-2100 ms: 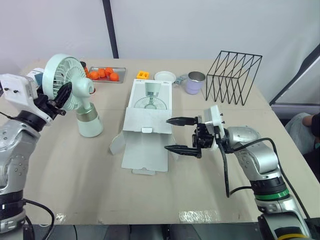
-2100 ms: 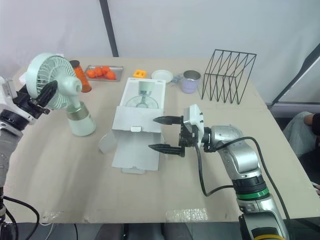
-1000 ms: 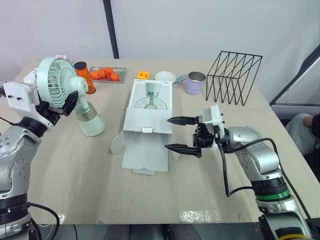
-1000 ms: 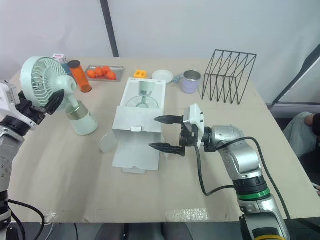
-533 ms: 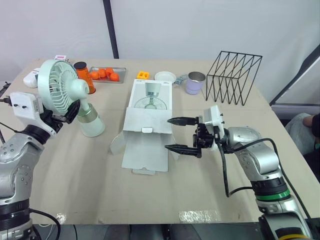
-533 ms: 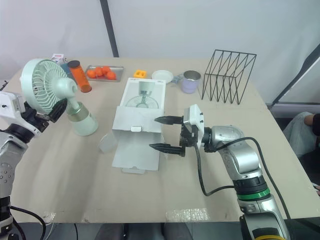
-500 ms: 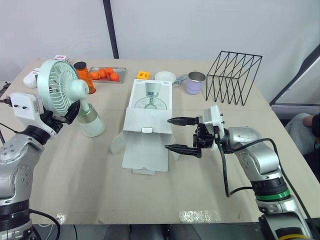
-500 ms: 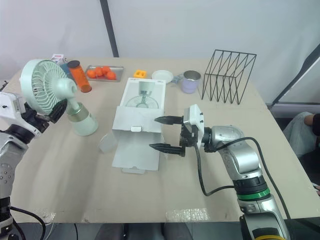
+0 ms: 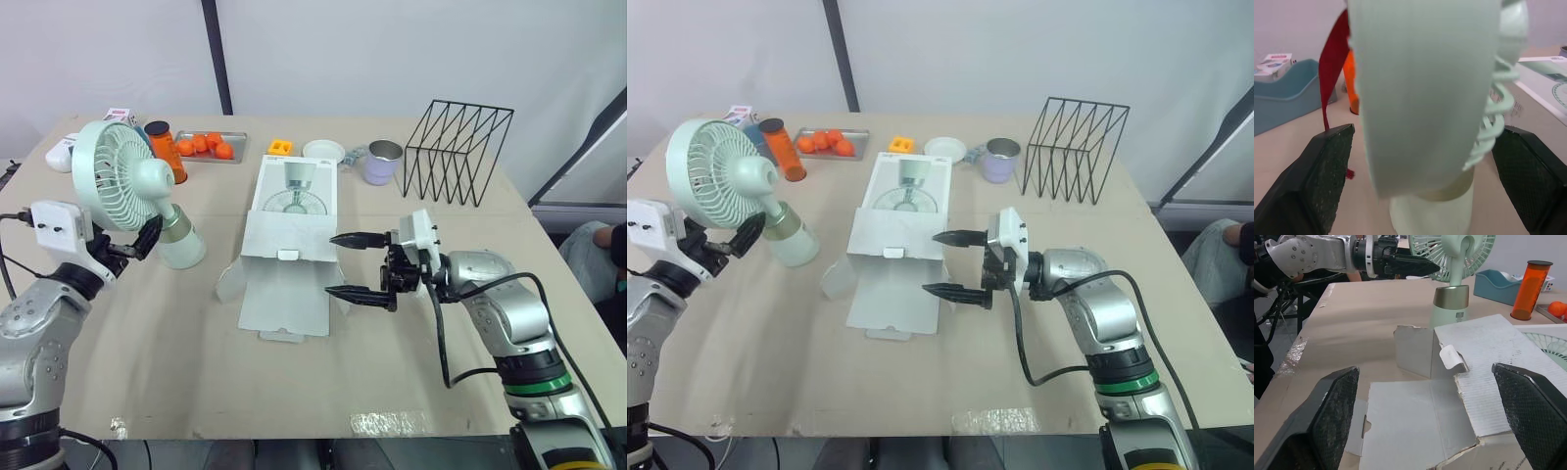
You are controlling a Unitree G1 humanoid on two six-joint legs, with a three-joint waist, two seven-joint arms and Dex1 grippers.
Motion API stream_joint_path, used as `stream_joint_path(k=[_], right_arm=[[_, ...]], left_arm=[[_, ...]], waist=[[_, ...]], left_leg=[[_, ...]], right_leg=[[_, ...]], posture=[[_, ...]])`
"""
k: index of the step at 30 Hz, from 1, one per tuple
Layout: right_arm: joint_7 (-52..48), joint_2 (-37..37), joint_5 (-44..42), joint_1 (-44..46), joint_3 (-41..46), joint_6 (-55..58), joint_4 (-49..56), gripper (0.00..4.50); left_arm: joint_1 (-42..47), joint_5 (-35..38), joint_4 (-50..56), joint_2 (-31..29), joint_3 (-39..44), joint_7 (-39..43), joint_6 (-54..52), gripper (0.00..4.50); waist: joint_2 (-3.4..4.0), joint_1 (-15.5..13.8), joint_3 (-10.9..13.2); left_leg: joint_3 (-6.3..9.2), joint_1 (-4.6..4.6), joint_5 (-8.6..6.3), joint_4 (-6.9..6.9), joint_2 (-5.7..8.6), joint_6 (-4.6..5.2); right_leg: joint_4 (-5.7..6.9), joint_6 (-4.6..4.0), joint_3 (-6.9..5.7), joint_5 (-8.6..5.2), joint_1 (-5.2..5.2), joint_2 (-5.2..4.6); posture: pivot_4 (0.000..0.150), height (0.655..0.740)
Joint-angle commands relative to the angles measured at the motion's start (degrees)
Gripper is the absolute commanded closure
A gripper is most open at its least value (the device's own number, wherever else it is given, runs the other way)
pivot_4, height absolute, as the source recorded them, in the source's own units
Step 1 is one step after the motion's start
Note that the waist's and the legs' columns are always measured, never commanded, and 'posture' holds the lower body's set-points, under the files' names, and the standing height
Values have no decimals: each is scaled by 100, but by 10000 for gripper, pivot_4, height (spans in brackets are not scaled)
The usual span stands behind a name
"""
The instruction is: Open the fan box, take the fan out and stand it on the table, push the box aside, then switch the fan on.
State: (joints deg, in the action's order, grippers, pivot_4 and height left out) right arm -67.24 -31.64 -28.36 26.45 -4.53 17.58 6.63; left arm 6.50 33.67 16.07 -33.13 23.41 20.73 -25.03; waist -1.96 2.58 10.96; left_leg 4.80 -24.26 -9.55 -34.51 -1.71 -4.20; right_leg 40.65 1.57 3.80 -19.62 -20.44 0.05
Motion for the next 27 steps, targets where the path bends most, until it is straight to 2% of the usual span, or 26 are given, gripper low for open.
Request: stream_joint_path(k=[1, 9, 18, 27], right_arm=[[30, -57, 1, -7, 84, -60, 160, 0], [307, -90, 233, -215, 137, -134, 276, 0], [1512, -85, 570, -1016, 197, 260, 1159, 0], [3239, 462, 1142, -1121, -58, 1329, 1830, 0]], left_arm=[[-245, -98, 346, -49, 179, 81, 124, 227], [-1196, 71, 853, 40, 486, 447, 208, 227], [-2221, 36, 1218, -315, 238, 1690, 382, 227], [-1938, 554, 1906, -776, -549, 2586, -27, 227]], waist=[[0, 1, 0], [0, 1, 0], [0, -1, 0], [2, -1, 0]], left_leg=[[0, 0, 0, 0, 0, 0], [-2, 1, 0, 2, -2, 0], [-2, 2, 0, 4, -2, 0], [-7, 3, -1, 9, -2, -1]], right_leg=[[0, 0, 1, 0, 0, 0], [-1, 0, 3, 0, 0, -1], [-4, -1, 5, -1, 0, -1], [-8, 0, 12, -3, 0, 0]], posture=[[1500, 7400], [1500, 7400], [1500, 7400], [1500, 7400]])
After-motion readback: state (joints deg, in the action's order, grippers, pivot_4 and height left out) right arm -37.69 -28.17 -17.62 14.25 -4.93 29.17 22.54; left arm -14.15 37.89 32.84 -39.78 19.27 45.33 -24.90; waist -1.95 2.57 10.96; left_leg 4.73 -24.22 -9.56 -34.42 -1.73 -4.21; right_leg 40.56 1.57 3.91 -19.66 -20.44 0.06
